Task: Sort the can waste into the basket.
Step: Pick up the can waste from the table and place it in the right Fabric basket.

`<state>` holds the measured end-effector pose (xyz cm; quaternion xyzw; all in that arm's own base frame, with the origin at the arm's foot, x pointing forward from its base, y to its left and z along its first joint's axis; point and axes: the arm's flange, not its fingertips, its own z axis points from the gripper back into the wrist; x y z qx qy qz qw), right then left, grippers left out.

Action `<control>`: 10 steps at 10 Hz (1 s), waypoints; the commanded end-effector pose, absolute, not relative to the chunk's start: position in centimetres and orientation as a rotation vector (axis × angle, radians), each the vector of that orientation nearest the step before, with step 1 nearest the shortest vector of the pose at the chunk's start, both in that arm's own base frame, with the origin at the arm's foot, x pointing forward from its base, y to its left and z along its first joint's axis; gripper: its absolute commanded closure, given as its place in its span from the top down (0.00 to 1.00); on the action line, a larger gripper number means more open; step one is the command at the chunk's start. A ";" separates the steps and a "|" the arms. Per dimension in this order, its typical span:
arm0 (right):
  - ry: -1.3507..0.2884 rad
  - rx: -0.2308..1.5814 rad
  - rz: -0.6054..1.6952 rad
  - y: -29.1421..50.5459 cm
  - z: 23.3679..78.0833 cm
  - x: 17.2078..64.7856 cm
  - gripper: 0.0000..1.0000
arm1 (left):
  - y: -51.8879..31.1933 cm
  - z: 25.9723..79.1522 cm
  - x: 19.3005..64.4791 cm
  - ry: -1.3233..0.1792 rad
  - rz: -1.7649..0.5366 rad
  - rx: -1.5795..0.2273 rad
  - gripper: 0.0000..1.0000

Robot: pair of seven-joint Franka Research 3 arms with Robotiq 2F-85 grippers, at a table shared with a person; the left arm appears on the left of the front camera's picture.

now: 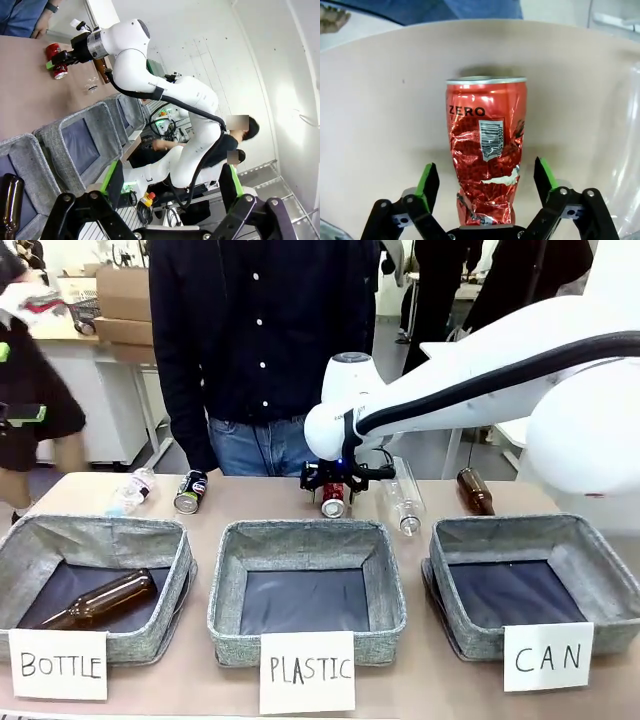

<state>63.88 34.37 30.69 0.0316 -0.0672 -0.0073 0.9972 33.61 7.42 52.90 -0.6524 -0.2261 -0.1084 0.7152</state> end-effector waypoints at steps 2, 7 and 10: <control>-0.147 0.033 -0.011 34.4 31.5 64.3 0.64 | 7.4 53.1 33.7 -0.524 -0.258 -1.462 1.00; -0.157 0.040 -0.017 33.7 31.4 64.2 0.20 | 7.4 53.1 33.7 -0.524 -0.258 -1.462 1.00; -0.151 0.047 -0.022 33.4 31.4 64.2 0.01 | 7.4 53.1 33.7 -0.524 -0.258 -1.462 1.00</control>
